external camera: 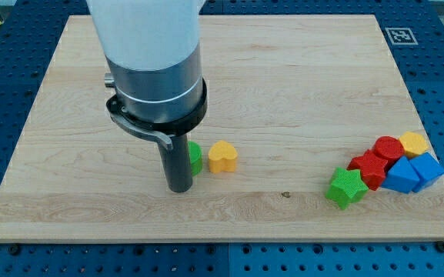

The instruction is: Point your arm at the green circle

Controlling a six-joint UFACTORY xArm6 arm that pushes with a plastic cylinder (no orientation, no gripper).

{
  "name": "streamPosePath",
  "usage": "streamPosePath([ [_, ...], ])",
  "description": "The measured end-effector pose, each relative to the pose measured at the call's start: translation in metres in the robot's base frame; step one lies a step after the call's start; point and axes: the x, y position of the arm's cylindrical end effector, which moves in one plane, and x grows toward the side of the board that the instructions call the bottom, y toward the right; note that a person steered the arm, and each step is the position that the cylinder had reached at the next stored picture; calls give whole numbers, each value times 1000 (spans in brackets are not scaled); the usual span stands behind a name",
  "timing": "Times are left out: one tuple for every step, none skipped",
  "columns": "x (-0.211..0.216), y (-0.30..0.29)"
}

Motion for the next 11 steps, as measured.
streamPosePath([
  [0,0],
  [17,1],
  [44,12],
  [61,22],
  [62,21],
  [61,4],
  [58,-11],
  [40,-15],
  [15,-15],
  [-2,-25],
  [-11,-31],
])
